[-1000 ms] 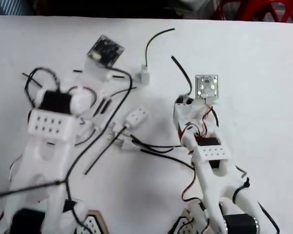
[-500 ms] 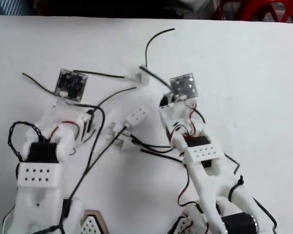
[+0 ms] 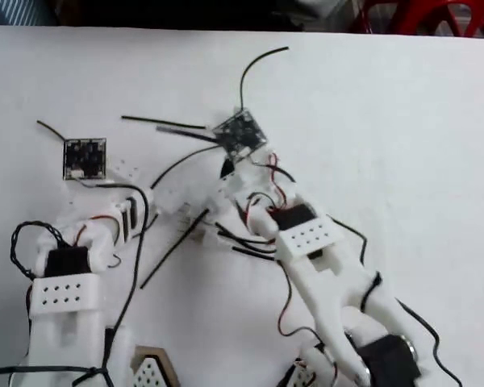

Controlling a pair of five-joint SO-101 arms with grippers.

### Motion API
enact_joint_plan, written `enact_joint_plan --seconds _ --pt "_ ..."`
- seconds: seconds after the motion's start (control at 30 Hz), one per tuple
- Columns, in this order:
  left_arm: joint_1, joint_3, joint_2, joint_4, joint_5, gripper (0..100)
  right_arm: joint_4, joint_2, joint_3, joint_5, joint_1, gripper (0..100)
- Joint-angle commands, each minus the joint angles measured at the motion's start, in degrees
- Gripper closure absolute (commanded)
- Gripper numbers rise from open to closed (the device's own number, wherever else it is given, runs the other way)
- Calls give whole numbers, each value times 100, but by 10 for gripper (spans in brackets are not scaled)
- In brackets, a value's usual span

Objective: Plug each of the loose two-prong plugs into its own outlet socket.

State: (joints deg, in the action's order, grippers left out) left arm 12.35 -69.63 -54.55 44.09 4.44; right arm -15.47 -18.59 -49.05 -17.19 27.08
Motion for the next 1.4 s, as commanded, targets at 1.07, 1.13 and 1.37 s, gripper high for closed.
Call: enact_joint_plan --seconds 1.07,1.13,1.37 --pt "75 26 -163 -158 -18 827 -31 514 123 369 -84 981" --pt "75 26 -163 -158 -18 827 -31 549 123 387 -92 981" --pt "75 26 -163 -158 -18 827 57 1059 149 378 -110 981"
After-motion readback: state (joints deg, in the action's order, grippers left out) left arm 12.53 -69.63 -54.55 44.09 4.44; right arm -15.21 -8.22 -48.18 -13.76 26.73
